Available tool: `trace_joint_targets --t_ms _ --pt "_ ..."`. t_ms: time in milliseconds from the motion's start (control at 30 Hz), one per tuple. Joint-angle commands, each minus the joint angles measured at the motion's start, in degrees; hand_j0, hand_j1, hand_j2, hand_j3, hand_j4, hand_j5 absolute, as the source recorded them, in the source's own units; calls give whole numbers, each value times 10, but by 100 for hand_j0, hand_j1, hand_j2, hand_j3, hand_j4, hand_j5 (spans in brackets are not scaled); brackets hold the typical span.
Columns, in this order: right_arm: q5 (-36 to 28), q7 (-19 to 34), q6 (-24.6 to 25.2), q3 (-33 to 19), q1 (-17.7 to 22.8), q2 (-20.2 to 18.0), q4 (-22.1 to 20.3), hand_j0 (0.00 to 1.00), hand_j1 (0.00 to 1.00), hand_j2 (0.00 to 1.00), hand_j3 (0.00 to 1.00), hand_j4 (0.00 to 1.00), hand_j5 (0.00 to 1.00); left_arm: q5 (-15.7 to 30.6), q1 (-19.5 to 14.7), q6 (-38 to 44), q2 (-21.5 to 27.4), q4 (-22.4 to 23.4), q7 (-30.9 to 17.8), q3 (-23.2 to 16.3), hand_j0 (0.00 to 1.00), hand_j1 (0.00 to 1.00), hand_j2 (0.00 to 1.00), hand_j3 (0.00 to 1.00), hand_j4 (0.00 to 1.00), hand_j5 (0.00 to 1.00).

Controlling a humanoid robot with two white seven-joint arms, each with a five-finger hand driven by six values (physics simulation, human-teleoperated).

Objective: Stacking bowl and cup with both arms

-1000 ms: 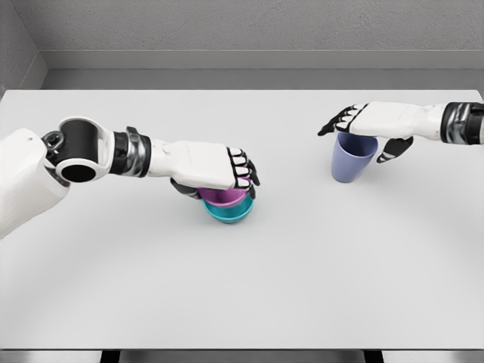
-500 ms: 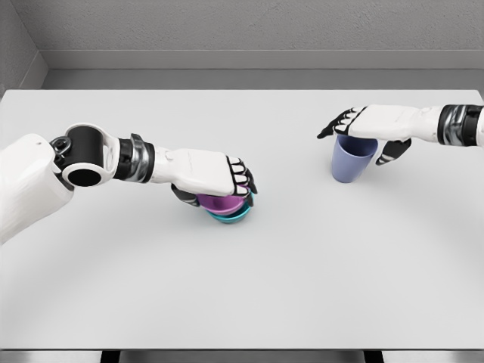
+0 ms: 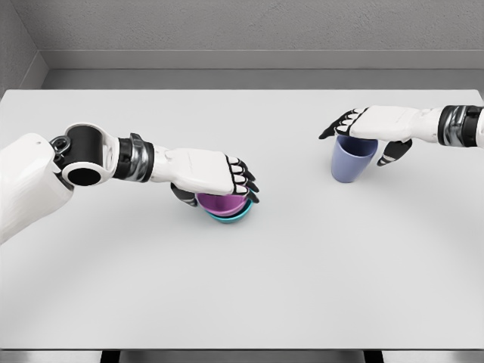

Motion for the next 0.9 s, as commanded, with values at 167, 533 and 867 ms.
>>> trace_joint_targets --t_ms 167,533,867 --pt "3 0 1 -1 -1 0 1 100 100 100 100 100 100 3 -1 1 3 -1 0 2 100 100 100 100 100 100" --pt "4 0 1 1 -1 4 5 100 100 100 100 100 100 138 -27 1 126 -54 0 39 100 100 100 100 100 100" --pt "12 0 1 5 -4 13 18 100 100 100 100 100 100 169 114 1 209 34 0 226 100 100 100 100 100 100"
